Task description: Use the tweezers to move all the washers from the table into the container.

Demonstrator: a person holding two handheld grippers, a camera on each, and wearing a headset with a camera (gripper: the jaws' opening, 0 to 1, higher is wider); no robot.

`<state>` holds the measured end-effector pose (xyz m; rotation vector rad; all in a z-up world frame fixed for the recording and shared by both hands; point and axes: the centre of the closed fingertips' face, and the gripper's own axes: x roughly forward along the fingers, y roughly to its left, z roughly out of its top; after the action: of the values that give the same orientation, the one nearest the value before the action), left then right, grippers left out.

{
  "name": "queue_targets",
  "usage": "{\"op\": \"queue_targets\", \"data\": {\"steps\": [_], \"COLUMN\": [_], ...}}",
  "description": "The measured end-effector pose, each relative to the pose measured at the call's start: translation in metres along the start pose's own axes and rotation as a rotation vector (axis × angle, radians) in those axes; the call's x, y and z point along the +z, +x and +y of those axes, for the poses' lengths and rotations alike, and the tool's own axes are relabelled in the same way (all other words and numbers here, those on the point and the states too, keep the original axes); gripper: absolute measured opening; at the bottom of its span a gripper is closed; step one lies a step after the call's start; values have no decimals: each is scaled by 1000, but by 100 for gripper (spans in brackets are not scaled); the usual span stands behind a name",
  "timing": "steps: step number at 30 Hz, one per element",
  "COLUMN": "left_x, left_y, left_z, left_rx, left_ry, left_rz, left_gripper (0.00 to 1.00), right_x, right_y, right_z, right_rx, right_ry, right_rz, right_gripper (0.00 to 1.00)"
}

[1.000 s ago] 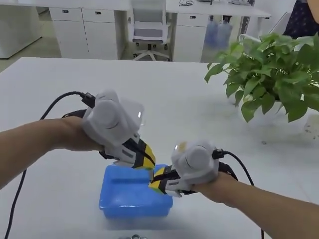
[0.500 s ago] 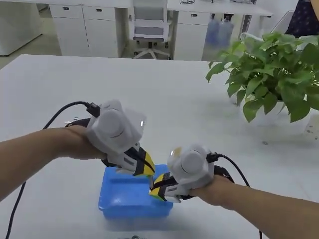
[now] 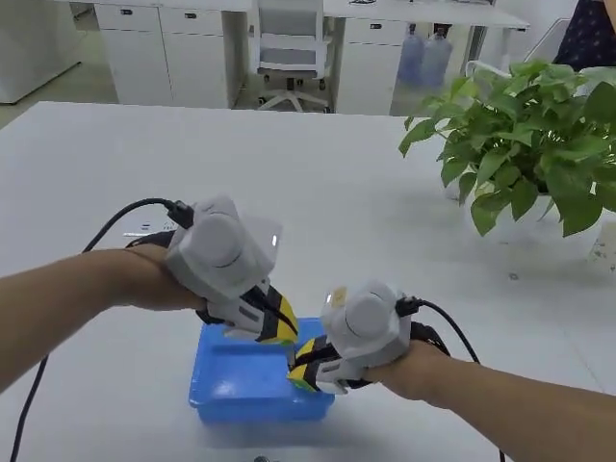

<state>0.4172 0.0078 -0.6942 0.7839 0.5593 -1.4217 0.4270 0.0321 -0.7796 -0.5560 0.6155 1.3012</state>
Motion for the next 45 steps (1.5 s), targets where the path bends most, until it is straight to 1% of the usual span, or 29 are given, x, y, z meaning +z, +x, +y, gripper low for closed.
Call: {"op": "queue_targets", "data": {"steps": [6,10,15,19,24,30,33,36,45], "left_x": [0,2,5,9,15,18,20,19,13], "left_y": [-5,-11,-17,-21,-28,-39,-45,-48,-61], "left_z": [-2,-3,-5,-9,-12,-18,-22,-26,-43], "left_rx": [2,3,8,12,21,31,36,37,38], "left_ry": [5,5,3,6,7,19,18,17,14], "left_rz": [6,4,2,2,11,25,33,45,84], "left_gripper": [5,5,5,5,5,5,5,5,5], "right_x": [3,7,12,16,23,32,37,40,50], "right_y": [-2,-5,-9,-13,-19,-25,-28,-28,-24], "right_z": [2,4,7,10,15,20,25,29,50], "right_rx": [-2,-4,-12,-20,-24,-34,-36,-33,-14], "right_ry": [-8,-17,-28,-41,-55,-76,-86,-96,-118], "right_rz": [-6,-15,-24,-29,-43,-64,-72,-74,-90], "right_gripper": [11,11,11,11,11,11,11,11,11]}}
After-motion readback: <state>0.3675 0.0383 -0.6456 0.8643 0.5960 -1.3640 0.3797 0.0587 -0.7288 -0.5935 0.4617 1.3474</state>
